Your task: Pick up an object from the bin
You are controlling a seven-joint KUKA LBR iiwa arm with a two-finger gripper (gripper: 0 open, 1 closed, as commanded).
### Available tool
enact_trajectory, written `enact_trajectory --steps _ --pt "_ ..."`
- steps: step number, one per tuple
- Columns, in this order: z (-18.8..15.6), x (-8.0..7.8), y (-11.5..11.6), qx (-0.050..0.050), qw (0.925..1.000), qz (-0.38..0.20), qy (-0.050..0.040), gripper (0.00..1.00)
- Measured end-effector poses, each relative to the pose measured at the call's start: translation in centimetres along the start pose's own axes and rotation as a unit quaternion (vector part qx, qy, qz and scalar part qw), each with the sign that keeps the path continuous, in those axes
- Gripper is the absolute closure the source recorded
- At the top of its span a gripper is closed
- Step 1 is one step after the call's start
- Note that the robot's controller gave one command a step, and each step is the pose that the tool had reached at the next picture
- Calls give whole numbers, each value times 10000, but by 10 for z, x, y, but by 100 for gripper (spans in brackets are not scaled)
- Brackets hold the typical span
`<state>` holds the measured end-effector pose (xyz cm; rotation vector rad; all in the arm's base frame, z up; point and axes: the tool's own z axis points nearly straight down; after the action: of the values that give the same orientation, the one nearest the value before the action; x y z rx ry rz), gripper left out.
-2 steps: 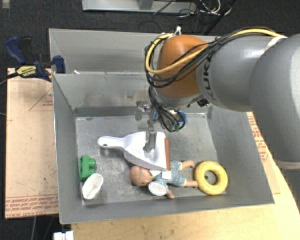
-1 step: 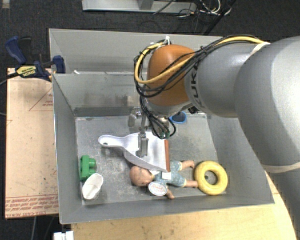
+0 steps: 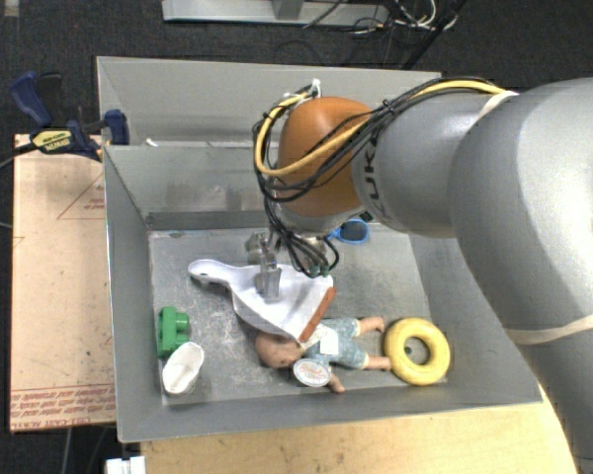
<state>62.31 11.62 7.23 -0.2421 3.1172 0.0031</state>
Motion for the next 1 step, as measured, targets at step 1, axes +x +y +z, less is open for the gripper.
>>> enact_trajectory --steps 1 --pt "0 0 0 -1 10000 5 0 100"
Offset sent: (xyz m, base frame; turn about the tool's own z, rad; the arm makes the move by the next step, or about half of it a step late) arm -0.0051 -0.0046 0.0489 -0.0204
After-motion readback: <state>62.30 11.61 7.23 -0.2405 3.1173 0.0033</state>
